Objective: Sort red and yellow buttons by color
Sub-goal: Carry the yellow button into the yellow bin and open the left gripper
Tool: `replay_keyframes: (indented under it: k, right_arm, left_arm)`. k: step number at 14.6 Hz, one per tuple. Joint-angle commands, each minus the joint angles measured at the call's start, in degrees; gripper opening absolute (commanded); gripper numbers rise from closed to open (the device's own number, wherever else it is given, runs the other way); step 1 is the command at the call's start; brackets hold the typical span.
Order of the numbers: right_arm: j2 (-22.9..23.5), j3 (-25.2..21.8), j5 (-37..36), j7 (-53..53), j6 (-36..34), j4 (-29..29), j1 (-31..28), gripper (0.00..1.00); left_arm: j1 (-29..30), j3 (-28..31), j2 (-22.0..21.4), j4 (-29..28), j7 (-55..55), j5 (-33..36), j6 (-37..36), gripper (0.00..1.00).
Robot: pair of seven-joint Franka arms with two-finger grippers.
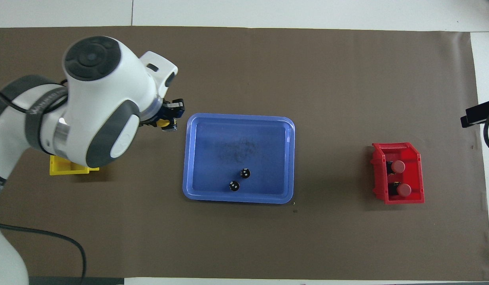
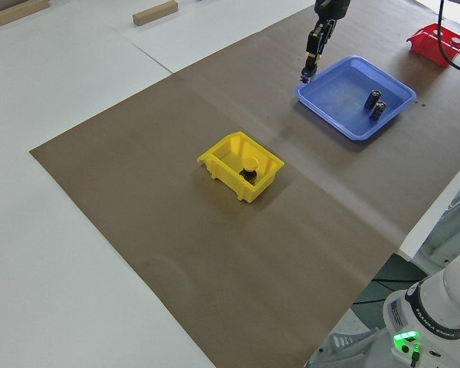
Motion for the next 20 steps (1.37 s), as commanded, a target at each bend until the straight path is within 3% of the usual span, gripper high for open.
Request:
replay_keyframes:
  k: [1, 5, 11, 20]
  right_arm:
    - [0.3, 0.3, -0.1, 0.6, -0.8, 0.8, -0.7, 1.00]
    - [-0.4, 0.4, -0.5, 0.6, -1.6, 0.7, -0.1, 1.00]
    - [-1.0, 0.7, -0.3, 0.6, -1.2, -0.8, 0.0, 1.00]
    - [-1.1, 1.5, 0.2, 0.5, -1.5, -1.1, 0.1, 1.00]
  left_arm:
    - [10.8, -0.6, 0.1, -0.2, 13.3, 0.3, 1.2, 0.01]
    - [20.9, -0.6, -0.2, -3.4, 27.3, 0.0, 5.7, 0.01]
    - [21.4, -0.5, -3.4, -11.4, 30.7, 0.2, 9.0, 0.01]
    - [23.3, -0.5, -3.3, -19.8, 32.3, 0.2, 19.6, 0.01]
